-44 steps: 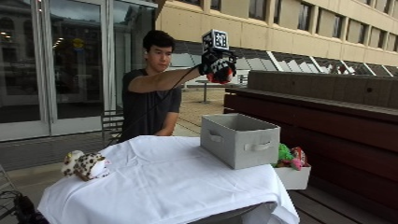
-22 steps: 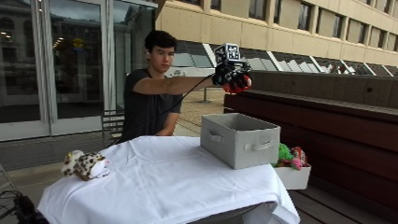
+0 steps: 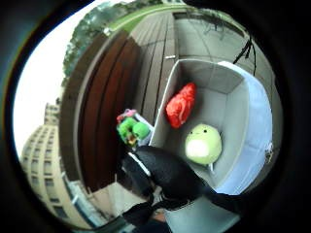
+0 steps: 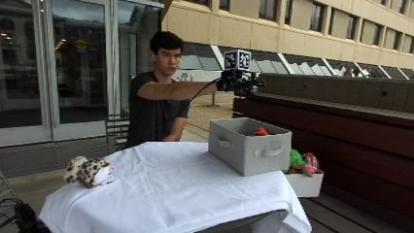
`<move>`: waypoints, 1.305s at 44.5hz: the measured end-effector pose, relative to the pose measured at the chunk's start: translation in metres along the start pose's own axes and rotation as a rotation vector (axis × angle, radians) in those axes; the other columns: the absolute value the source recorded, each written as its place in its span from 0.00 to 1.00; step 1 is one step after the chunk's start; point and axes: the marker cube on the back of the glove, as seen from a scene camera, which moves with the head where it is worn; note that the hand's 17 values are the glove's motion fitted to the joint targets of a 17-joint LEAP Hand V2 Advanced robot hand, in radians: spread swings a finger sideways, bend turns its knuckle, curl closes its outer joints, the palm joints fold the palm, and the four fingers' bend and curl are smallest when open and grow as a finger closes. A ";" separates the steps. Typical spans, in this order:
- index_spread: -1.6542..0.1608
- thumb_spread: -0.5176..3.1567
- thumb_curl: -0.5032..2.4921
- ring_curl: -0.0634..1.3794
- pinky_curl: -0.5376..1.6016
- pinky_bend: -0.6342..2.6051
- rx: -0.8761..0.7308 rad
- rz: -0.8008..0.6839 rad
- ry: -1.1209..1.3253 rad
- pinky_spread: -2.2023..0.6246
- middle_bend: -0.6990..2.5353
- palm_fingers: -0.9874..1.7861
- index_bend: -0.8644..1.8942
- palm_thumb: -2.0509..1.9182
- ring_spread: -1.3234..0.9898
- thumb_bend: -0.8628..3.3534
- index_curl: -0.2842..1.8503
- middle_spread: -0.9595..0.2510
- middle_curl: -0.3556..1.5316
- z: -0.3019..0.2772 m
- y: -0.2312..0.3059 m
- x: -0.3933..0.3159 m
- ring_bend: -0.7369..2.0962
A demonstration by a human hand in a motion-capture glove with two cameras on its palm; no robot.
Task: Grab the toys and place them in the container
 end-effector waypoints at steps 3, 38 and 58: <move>0.73 0.40 0.32 0.27 0.46 0.59 0.008 -0.008 0.020 0.74 0.27 0.29 0.35 0.48 0.53 0.18 0.35 0.75 0.45 -0.002 0.002 0.015 0.48; 0.76 0.40 0.24 0.23 0.39 0.43 0.000 0.408 0.097 0.75 0.27 0.28 0.34 0.49 0.51 0.18 0.25 0.76 0.39 0.018 0.110 0.385 0.34; 0.76 0.39 0.23 0.25 0.40 0.42 -0.095 0.387 0.055 0.77 0.27 0.28 0.33 0.49 0.49 0.18 0.21 0.76 0.38 0.117 0.182 0.539 0.33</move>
